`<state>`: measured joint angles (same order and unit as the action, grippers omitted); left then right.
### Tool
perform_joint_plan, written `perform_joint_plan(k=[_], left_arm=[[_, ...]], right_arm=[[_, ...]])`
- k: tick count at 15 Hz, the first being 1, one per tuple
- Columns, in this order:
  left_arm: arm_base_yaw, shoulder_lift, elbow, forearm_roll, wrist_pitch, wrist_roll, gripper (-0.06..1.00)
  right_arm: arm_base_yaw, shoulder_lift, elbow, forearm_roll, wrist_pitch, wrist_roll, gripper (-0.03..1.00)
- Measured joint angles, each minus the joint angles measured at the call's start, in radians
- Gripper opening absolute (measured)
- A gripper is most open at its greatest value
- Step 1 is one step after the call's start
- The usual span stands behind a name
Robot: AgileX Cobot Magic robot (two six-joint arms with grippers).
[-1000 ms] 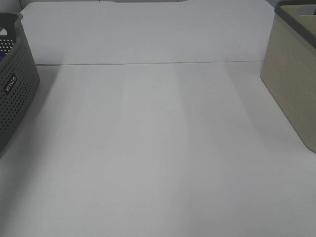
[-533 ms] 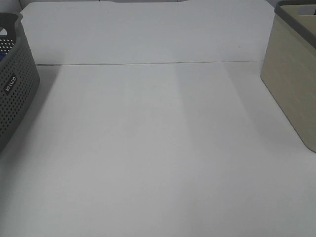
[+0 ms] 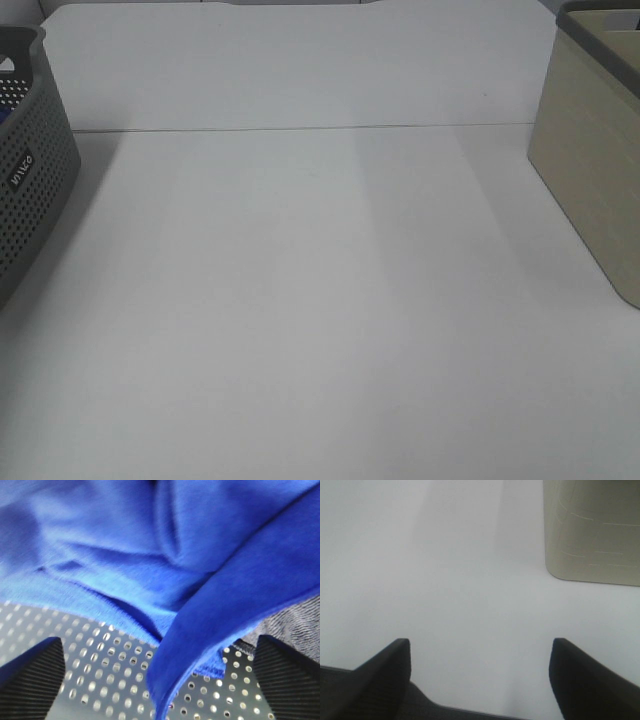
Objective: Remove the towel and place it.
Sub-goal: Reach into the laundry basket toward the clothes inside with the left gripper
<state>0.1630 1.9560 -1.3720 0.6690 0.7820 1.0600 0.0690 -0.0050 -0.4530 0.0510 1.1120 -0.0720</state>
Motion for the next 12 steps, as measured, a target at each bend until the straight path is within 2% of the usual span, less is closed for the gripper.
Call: perform_joint_plan(k=[4, 8, 9, 12], left_arm=[[0.0, 0.03, 0.0, 0.007, 0.012, 0.063, 0.77], [0.0, 0.033, 0.0, 0.007, 0.015, 0.066, 0.43], [0.0, 0.038, -0.001, 0.008, 0.015, 0.067, 0.29], [0.0, 0.059, -0.004, 0.015, 0.019, 0.067, 0.17]], right_arm=[[0.0, 0.0, 0.0, 0.0, 0.0, 0.0, 0.76], [0.0, 0.0, 0.0, 0.0, 0.0, 0.0, 0.76], [0.0, 0.0, 0.0, 0.0, 0.0, 0.0, 0.76], [0.0, 0.0, 0.0, 0.0, 0.0, 0.0, 0.76]])
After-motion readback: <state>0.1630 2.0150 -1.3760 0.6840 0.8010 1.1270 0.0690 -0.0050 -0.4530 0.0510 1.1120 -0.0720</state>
